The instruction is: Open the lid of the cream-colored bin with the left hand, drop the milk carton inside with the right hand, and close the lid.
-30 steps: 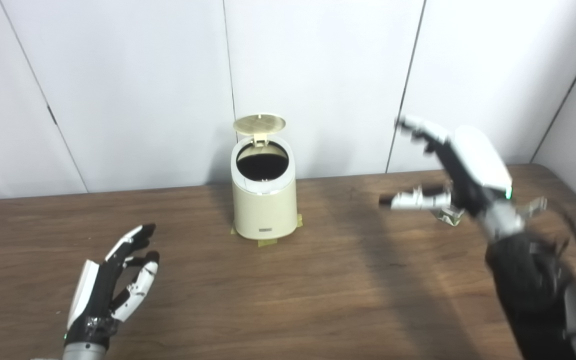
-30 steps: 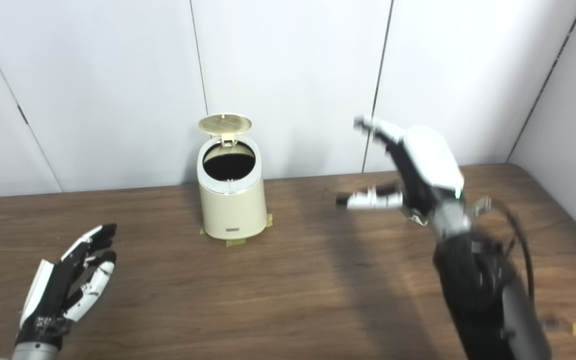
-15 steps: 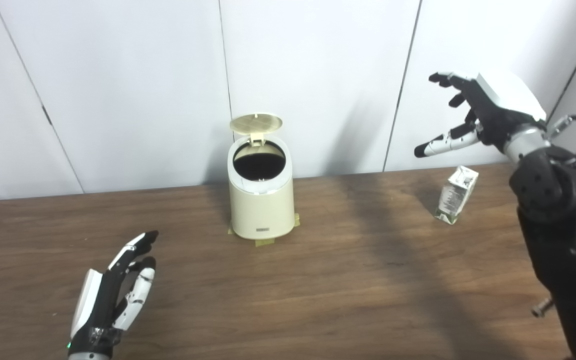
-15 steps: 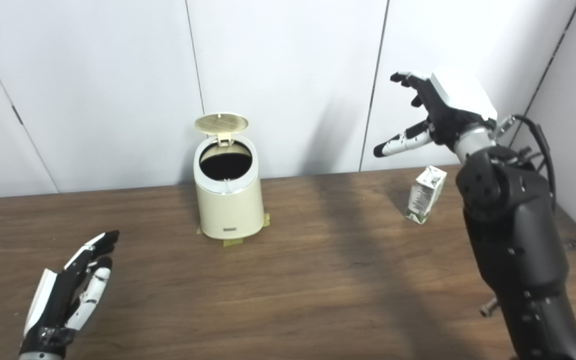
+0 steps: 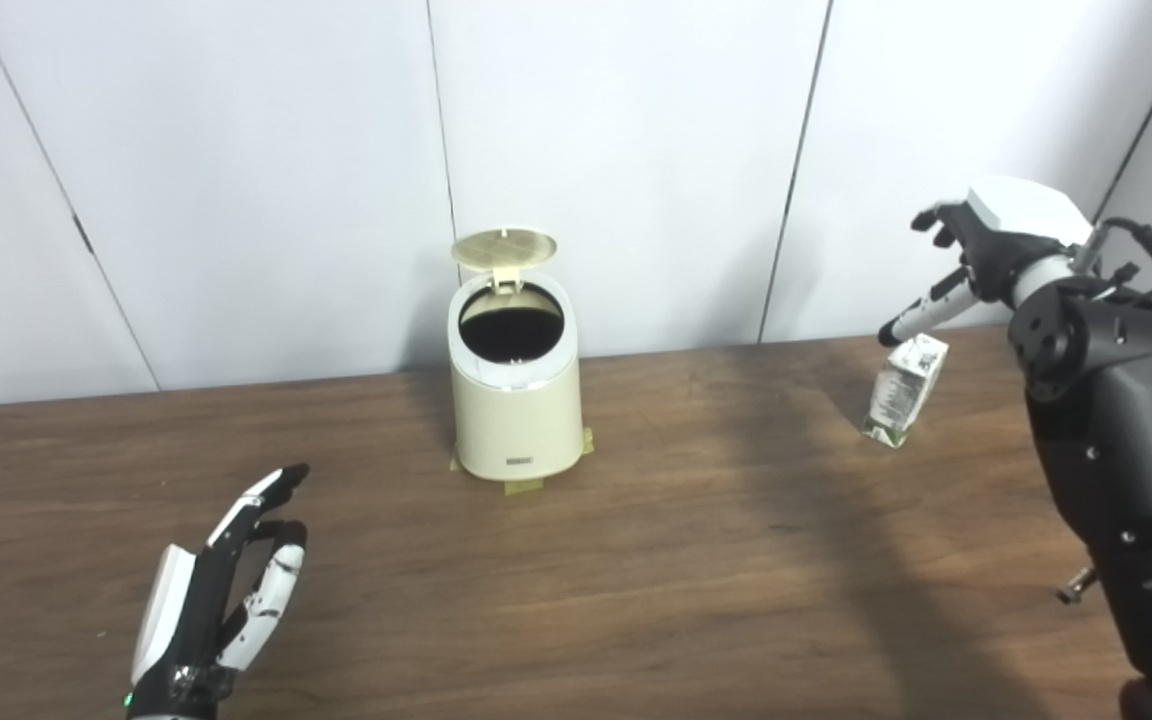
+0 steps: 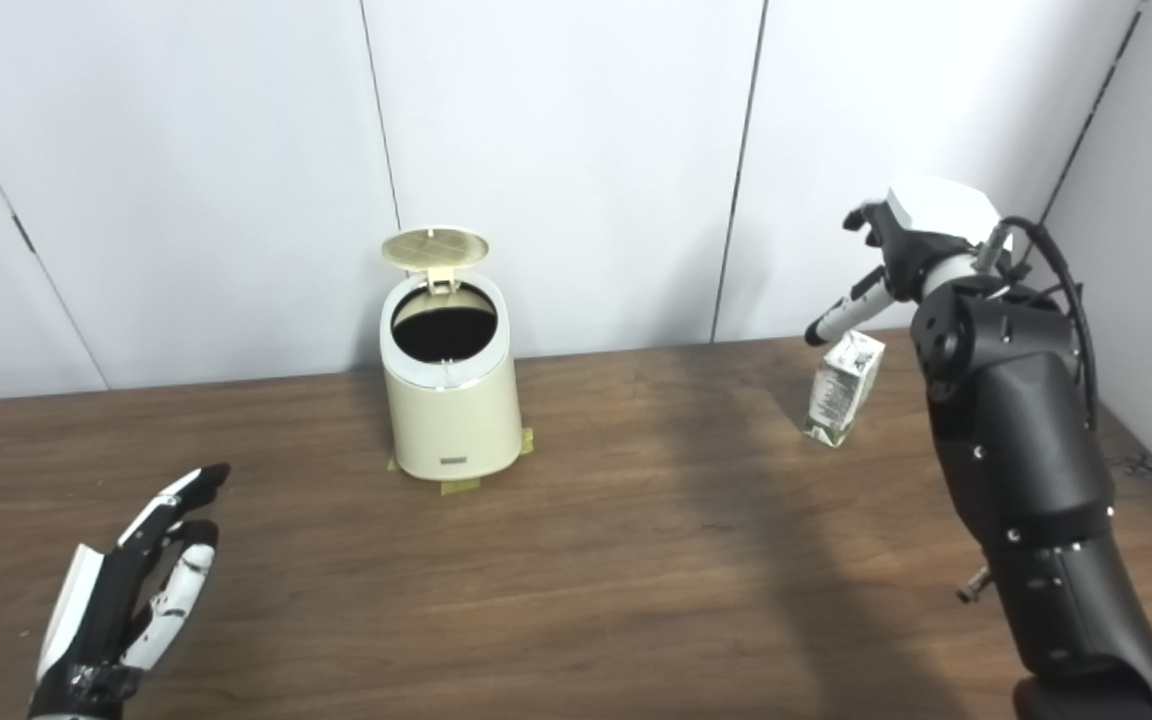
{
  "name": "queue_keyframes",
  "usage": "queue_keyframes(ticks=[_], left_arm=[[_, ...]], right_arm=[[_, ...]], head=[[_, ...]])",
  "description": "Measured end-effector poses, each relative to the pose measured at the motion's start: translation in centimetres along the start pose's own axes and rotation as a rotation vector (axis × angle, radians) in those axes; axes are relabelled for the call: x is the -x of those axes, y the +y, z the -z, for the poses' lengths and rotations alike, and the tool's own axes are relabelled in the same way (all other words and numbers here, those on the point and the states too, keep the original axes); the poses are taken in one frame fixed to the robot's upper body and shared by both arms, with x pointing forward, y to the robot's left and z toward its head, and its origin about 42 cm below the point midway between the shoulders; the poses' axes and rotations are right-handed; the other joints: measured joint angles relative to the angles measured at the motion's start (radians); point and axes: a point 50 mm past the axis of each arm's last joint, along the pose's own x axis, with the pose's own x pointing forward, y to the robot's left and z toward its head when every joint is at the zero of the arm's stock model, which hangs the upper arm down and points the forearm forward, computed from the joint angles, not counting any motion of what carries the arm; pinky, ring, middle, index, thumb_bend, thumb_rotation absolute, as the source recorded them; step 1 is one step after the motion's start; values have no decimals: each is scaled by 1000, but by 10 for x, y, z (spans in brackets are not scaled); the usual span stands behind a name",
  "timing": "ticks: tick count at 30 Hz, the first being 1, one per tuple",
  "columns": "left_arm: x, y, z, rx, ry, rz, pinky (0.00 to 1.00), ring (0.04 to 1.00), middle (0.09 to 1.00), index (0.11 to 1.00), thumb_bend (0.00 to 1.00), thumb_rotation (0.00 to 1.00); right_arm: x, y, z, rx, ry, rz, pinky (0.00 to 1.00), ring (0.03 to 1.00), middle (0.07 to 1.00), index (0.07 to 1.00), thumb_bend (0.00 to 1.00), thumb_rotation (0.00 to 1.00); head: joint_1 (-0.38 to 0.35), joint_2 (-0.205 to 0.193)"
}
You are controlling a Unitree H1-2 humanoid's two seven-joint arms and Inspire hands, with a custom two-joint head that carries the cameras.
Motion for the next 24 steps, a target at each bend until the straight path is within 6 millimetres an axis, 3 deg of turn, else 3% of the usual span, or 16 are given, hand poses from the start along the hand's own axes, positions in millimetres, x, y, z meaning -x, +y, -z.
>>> queue_keyframes(ticks=[1,2,4,5,7,8,12,24], left_arm=[[0,0,0,-3,1,1,790,870,877,862,305,830],[0,0,0,-5,1,2,788,869,877,862,305,829],[0,0,0,-12,1,3,787,870,876,860,297,820],[0,0,0,-13,1,4,788,871,877,860,292,816],[0,0,0,-15,1,4,793,873,878,861,294,821],[0,0,1,-17,1,5,792,873,878,860,297,825],[0,1,1,-23,0,6,782,867,876,859,296,823],[1,2,1,-26,0,8,793,872,878,860,302,824]], right_arm=[[-1,2,1,0,8,-6,343,507,628,868,907,316],[-2,6,1,-5,14,-16,264,402,543,874,902,308],[-2,15,1,-18,20,-41,259,408,552,887,906,311],[-2,20,1,-17,22,-54,310,489,615,892,914,320],[-1,28,4,-13,28,-73,269,421,576,912,912,328],[-1,31,5,-11,32,-81,278,444,604,905,916,335],[-1,32,8,-16,40,-85,242,385,552,892,929,319],[-14,58,20,30,42,-117,282,415,552,817,973,445]], head=[[-3,3],[-5,3],[-5,3],[-8,5],[-8,5],[-8,5],[-9,6],[-14,14]])
